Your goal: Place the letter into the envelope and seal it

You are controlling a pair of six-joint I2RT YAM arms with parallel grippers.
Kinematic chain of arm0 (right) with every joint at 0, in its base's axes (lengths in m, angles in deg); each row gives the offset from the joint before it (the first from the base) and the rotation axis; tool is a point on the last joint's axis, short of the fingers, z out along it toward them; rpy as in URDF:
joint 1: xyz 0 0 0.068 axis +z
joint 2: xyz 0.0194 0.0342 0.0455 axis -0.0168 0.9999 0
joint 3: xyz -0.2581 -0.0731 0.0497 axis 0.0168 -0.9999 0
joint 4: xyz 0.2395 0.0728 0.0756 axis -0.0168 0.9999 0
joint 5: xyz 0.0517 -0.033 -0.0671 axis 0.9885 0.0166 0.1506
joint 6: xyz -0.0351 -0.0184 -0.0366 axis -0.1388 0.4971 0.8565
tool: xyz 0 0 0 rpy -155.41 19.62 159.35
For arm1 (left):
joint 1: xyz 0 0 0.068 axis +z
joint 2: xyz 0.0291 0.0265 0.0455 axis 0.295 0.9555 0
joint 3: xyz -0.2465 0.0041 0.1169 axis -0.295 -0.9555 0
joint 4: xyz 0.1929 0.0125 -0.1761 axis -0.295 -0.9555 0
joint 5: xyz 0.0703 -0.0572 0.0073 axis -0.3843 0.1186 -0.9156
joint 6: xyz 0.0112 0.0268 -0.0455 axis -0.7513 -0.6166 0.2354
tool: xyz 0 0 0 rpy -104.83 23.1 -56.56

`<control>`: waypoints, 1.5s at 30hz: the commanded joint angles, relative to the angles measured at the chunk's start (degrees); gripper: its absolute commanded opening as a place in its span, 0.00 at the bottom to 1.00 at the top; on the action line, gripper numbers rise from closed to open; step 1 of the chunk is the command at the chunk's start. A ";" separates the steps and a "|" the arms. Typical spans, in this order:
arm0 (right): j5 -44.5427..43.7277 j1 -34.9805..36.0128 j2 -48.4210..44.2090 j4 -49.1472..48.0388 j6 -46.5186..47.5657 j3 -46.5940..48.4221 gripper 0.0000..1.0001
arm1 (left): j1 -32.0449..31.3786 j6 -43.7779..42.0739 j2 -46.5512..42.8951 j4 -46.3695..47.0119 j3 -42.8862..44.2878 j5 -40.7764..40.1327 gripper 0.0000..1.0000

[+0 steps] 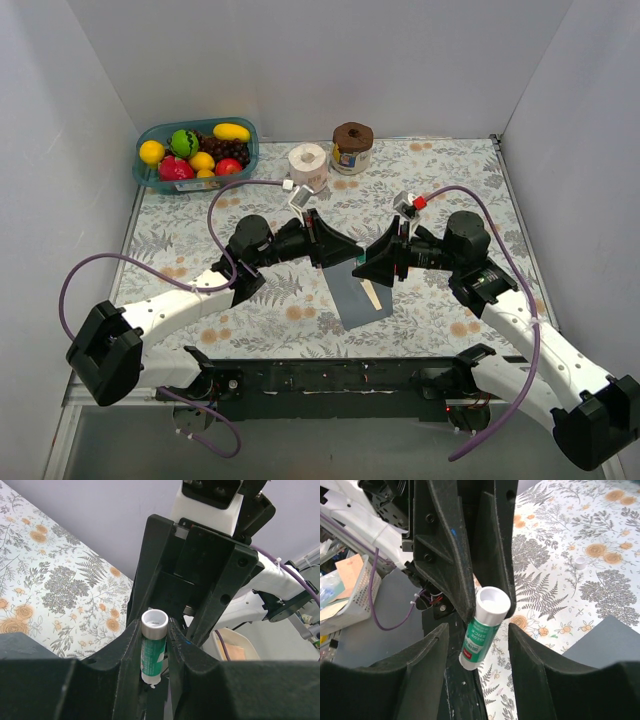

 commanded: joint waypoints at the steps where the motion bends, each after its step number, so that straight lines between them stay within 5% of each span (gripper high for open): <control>1: -4.58 0.23 -1.80 -4.40 -2.14 -1.27 0.56 | 0.19 1.28 -3.21 2.28 -1.93 -2.20 0.00; 9: -7.93 0.23 -2.95 -7.56 -4.86 -2.85 0.44 | 0.19 3.13 -3.48 5.10 -3.08 -3.61 0.00; 30: -6.17 0.94 -0.14 -12.84 -9.43 -3.82 0.50 | 0.19 4.80 -3.30 7.38 -3.96 -4.32 0.00; 34: -6.17 1.11 -0.05 -12.93 -9.52 -3.82 0.02 | 0.19 5.06 -3.13 7.65 -3.96 -4.41 0.00; 35: -6.34 1.11 -0.05 -12.49 -9.35 -3.65 0.01 | 0.19 5.15 -3.21 7.47 -4.04 -4.67 0.00; 36: -7.13 1.11 0.04 -10.66 -9.00 -2.77 0.01 | 0.19 5.15 -3.30 7.21 -4.04 -4.93 0.12; 37: -7.66 1.11 0.04 -9.42 -8.56 -2.33 0.01 | 0.19 5.06 -3.47 6.95 -4.22 -5.37 0.49; 38: -8.18 1.11 -0.05 -8.28 -7.34 -1.89 0.01 | 0.19 4.80 -4.00 6.60 -4.31 -5.81 0.69; 40: -10.73 1.11 -0.75 -3.99 -5.93 -0.40 0.01 | 0.28 3.66 -5.05 3.89 -4.05 -7.47 0.95; 45: -26.52 0.50 1.69 16.13 3.37 7.94 0.01 | 0.90 -5.63 -11.19 -6.75 -2.20 -14.41 0.98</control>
